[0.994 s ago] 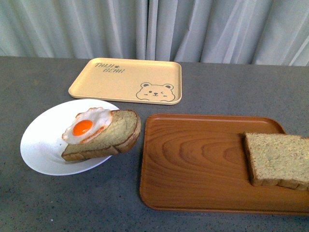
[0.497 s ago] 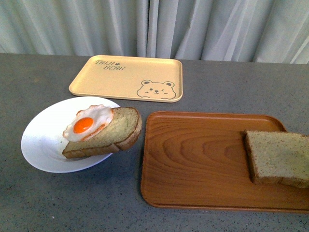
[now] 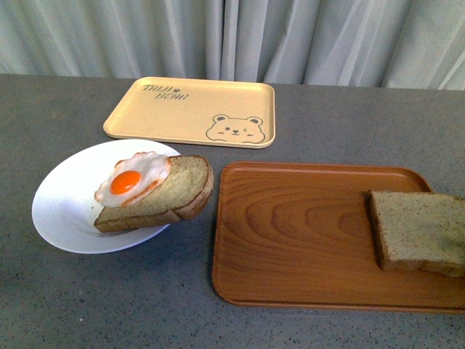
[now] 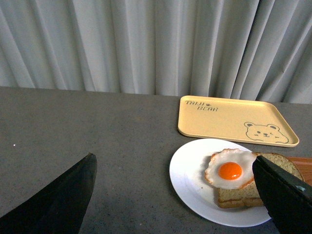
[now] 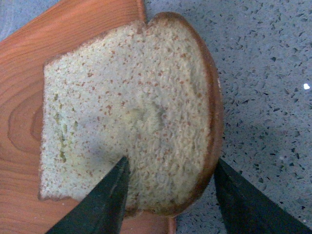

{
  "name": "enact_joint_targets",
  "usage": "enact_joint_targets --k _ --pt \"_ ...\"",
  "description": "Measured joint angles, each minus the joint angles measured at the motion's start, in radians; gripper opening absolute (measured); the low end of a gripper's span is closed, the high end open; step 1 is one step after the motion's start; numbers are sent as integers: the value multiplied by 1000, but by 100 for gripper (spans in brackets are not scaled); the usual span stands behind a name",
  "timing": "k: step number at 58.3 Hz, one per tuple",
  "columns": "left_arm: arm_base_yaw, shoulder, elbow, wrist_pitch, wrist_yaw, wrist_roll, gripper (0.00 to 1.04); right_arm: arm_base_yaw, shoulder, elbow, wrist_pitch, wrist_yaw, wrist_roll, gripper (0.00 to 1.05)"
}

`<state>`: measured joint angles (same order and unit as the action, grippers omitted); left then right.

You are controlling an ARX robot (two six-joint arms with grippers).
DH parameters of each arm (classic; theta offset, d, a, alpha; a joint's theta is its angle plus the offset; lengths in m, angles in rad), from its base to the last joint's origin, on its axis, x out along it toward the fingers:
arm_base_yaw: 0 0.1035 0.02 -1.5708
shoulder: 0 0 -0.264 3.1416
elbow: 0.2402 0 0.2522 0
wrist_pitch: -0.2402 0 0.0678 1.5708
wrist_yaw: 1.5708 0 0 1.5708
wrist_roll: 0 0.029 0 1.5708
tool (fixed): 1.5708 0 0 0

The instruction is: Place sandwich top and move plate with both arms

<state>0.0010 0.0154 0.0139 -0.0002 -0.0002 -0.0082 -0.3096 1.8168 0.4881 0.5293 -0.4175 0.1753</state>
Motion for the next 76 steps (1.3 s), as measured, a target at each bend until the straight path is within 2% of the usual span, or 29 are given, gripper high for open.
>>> enact_joint_targets --k 9,16,24,30,35,44,56,76 --pt "0 0 0 0 0 0 96 -3 -28 1 -14 -8 14 16" --pt "0 0 0 0 0 0 96 -7 -68 1 -26 -24 26 2" --pt "0 0 0 0 0 0 96 -1 -142 1 -52 -45 63 2" --pt "0 0 0 0 0 0 96 38 -238 6 -80 -47 114 2" --pt "0 0 0 0 0 0 96 101 -317 28 -86 -39 177 2" --pt "0 0 0 0 0 0 96 266 -381 112 -69 43 286 2" --pt "0 0 0 0 0 0 96 504 -265 257 4 113 359 2" --pt "0 0 0 0 0 0 96 720 2 432 73 134 467 2"
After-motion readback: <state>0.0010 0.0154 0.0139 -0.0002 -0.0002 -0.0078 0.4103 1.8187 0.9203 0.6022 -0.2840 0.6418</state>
